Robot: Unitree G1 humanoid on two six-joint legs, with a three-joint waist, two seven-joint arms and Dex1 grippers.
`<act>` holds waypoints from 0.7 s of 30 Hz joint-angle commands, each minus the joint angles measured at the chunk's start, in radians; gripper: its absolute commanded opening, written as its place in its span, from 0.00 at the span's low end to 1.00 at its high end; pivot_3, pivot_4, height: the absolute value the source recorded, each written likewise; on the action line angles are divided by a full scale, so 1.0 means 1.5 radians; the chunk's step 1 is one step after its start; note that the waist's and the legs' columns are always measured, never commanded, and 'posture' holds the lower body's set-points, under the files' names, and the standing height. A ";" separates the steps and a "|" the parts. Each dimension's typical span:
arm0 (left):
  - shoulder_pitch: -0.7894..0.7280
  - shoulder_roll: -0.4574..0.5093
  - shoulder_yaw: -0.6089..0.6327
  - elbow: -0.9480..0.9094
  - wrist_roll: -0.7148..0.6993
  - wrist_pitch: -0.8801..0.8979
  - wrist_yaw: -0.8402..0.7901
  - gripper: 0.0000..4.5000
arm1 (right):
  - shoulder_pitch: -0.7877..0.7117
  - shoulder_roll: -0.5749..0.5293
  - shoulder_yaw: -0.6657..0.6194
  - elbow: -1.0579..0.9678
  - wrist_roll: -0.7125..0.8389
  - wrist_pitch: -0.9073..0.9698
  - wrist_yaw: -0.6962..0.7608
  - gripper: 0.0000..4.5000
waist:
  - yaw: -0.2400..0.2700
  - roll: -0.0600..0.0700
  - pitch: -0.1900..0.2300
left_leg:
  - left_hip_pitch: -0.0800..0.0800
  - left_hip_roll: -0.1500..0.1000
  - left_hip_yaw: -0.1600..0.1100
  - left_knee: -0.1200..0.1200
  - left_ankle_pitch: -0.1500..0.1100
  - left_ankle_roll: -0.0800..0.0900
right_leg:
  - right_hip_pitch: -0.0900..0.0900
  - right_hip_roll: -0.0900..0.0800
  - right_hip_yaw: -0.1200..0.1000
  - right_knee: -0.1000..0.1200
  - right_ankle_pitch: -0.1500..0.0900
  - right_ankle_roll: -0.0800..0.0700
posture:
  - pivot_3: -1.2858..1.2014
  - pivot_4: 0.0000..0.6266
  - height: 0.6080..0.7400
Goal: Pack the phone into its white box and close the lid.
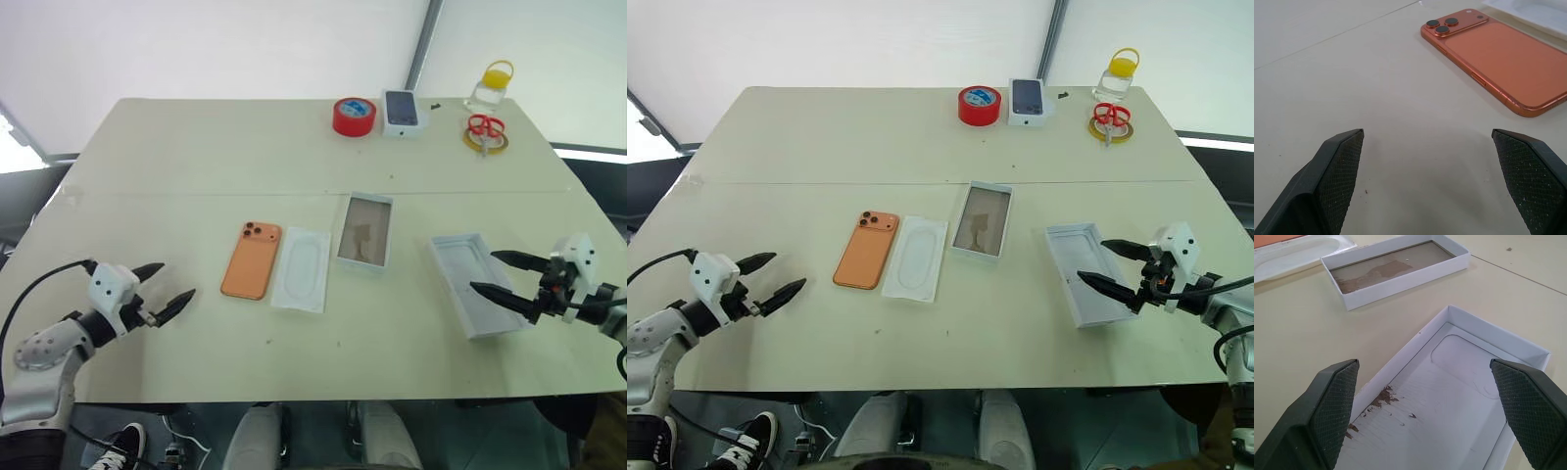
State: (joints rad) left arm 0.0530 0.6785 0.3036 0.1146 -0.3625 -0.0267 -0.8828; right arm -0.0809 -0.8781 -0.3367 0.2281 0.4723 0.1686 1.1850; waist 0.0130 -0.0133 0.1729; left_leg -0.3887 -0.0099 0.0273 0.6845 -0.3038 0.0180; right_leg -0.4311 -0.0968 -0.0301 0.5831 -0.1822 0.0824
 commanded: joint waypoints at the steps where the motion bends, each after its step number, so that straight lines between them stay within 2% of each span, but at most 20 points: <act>1: -0.010 0.011 0.022 -0.007 -0.006 -0.004 0.005 0.98 | -0.008 -0.008 -0.018 0.005 -0.003 -0.012 -0.002 0.99 | 0.000 0.000 0.000 | 0.000 0.000 0.000 0.000 0.000 0.000 | 0.000 0.000 0.000 0.000 0.000 0.000 | 0.52 0.24 1.00; 21: -0.016 0.011 0.022 -0.016 -0.021 -0.009 -0.020 0.98 | -0.011 0.004 -0.011 0.005 -0.016 -0.023 -0.009 0.99 | 0.000 0.000 0.000 | 0.000 0.000 0.000 0.000 0.000 0.000 | 0.000 0.000 0.000 0.000 0.000 0.000 | 0.52 0.24 1.00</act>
State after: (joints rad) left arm 0.0356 0.6890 0.3108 0.1141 -0.3809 -0.0282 -0.9121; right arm -0.0862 -0.8764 -0.3367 0.2410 0.4451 0.1577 1.1734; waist 0.0124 -0.0132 0.1730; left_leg -0.3887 -0.0099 0.0273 0.6845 -0.3038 0.0180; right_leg -0.4311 -0.0968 -0.0300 0.5831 -0.1822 0.0824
